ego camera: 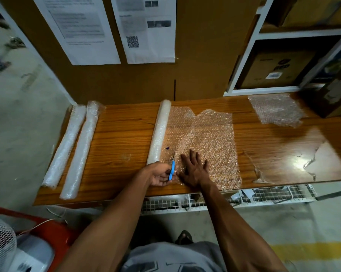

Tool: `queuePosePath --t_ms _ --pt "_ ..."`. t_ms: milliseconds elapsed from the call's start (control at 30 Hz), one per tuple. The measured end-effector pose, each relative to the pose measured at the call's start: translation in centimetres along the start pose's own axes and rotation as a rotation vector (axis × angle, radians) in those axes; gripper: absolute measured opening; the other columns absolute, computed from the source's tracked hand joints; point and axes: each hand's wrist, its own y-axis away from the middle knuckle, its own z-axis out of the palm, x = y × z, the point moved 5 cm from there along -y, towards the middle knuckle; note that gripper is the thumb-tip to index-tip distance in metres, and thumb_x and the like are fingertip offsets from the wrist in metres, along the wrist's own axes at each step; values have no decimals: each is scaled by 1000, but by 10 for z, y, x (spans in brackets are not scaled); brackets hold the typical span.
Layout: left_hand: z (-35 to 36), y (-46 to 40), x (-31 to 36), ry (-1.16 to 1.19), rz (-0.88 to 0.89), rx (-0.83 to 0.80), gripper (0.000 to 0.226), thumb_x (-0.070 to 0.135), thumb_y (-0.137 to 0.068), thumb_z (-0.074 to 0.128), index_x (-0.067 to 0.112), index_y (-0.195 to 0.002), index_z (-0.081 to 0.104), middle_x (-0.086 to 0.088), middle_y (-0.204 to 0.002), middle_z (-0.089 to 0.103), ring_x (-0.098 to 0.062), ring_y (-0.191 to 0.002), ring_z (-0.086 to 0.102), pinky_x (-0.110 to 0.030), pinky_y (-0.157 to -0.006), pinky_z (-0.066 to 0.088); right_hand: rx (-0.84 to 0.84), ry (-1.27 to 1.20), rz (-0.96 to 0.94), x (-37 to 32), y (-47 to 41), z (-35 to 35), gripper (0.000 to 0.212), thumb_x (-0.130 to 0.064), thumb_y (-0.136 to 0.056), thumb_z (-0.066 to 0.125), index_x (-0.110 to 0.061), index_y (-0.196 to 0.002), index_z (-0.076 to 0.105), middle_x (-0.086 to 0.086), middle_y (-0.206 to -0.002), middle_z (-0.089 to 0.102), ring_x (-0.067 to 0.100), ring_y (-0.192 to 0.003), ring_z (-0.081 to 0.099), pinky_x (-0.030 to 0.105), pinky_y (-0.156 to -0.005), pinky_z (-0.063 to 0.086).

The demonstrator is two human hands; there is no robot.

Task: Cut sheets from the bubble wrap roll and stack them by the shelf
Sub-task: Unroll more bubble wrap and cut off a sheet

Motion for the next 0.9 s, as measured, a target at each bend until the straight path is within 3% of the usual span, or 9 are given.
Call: queuePosePath --t_ms 167,233,433,600,700,800,900 --pt "1 -7 4 -2 40 74 9 9 -102 60 5 -105 69 -14 -88 78 -13 -65 73 -18 -44 49 5 6 -3 3 -1 2 91 -70 -97 47 -40 -165 -6 3 -169 -31 31 -155 -28 67 -119 -18" --pt "2 -9 3 -9 50 89 11 6 -101 61 4 -106 71 -12 -85 78 -10 -64 72 -15 -42 45 7 0 -7 3 -1 2 92 -69 -97 48 -40 -165 -5 4 -168 -31 31 -155 -28 68 -120 -17" --pt "2 -8 3 44 4 20 18 12 -102 61 4 -114 72 -15 -102 77 -13 -71 68 -19 -48 51 34 -23 -24 5 -5 -5 96 -61 -90 62 -38 -165 7 4 -170 -27 30 -157 -26 71 -121 -13" --pt "7 -3 5 -9 -47 -58 20 29 -97 70 9 -103 70 -14 -123 73 -18 -96 69 -29 -67 57 15 1 -27 11 -12 -3 112 -66 -88 63 -33 -166 -10 3 -169 -30 28 -155 -29 69 -121 -15" --pt "10 -4 10 -4 -36 -61 21 27 -97 69 9 -107 69 -14 -126 72 -19 -97 68 -30 -67 58 16 -1 -46 13 -10 -3 113 -72 -88 60 -33 -166 -11 2 -168 -32 29 -155 -29 66 -120 -20" --pt "12 -7 14 0 -21 -22 18 27 -99 67 11 -107 69 -13 -122 73 -20 -99 67 -30 -71 55 29 2 -63 15 -9 -1 108 -79 -89 52 -34 -166 -9 1 -167 -33 27 -154 -31 63 -118 -22" --pt "11 -11 15 6 -21 0 21 30 -101 64 9 -103 67 -12 -113 74 -17 -86 67 -25 -64 52 75 16 -67 17 -10 -1 87 -72 -98 37 -34 -166 -1 0 -171 -24 27 -158 -23 68 -123 -12"
